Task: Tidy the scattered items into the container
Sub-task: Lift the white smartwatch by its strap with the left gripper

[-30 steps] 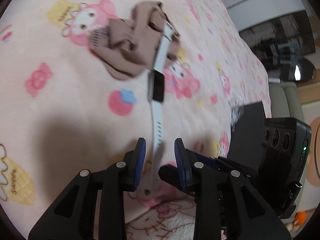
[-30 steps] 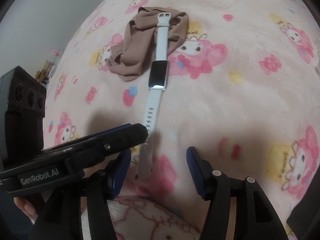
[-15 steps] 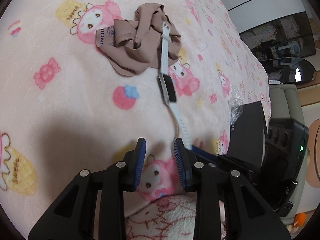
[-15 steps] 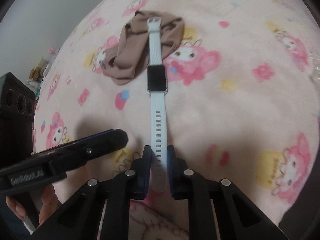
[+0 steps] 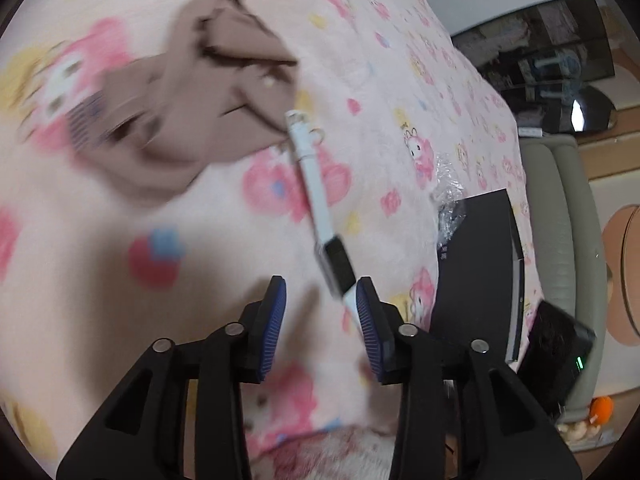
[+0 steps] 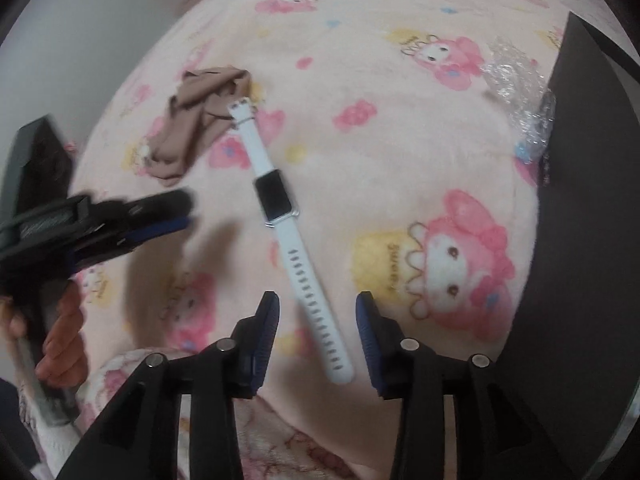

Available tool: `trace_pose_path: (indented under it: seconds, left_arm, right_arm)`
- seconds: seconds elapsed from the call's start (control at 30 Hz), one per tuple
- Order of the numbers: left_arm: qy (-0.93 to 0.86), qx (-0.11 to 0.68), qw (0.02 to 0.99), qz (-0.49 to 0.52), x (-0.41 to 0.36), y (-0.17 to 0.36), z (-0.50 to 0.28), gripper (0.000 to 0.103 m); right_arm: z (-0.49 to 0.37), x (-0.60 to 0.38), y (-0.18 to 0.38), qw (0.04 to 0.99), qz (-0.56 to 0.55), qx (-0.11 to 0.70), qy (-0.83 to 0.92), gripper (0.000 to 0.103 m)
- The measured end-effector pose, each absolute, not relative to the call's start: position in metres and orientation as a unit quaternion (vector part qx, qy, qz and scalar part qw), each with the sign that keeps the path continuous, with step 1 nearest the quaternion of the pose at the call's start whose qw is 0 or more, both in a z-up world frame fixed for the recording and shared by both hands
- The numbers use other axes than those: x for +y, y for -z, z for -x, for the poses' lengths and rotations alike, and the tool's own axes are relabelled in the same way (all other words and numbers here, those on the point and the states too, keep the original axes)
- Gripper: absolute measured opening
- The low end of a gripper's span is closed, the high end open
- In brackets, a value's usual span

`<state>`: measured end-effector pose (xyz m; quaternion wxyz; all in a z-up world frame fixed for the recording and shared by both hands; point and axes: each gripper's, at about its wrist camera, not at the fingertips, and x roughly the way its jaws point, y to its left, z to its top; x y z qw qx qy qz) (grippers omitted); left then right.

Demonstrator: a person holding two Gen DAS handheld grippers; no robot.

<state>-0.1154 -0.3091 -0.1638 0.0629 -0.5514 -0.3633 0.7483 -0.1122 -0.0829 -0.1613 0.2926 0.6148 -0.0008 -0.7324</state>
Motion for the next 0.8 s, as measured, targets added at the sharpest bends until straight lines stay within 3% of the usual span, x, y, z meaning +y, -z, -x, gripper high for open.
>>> trace_pose_path:
  seconds: [0.2,0.27,0.3,0.4,0.63,0.8]
  left_arm:
    - [-0.737,-0.371,0.080,0.559,-0.304,0.192,0.166,0.037]
    - [-0.734,-0.369,0.071,0.566,-0.303,0.199,0.174,0.025]
    - [-0.737,-0.362,0.063,0.567,-0.301,0.200,0.174,0.011]
    - [-0.739,-0.375,0.060,0.556,-0.303,0.194,0.162,0.003]
    - [-0.757,-0.401,0.006,0.516,-0.330,0.167,0.097,0.002]
    - [-0.710,-0.472,-0.015,0.522,-0.342,0.186,0.048,0.003]
  right_arm:
    - [0.104,-0.092,0.166,0.311,-0.615,-0.001,0.724,0.036]
    - [0.101,-0.088,0.167,0.320,-0.619,0.000,0.718,0.036]
    - [0.100,-0.084,0.168,0.320,-0.624,0.004,0.712,0.036]
    - [0.101,-0.085,0.181,0.299,-0.638,0.021,0.709,0.036]
    - [0.105,-0.084,0.175,0.265,-0.627,0.017,0.732,0.036]
    - [0.104,-0.079,0.158,0.265,-0.605,-0.027,0.750,0.036]
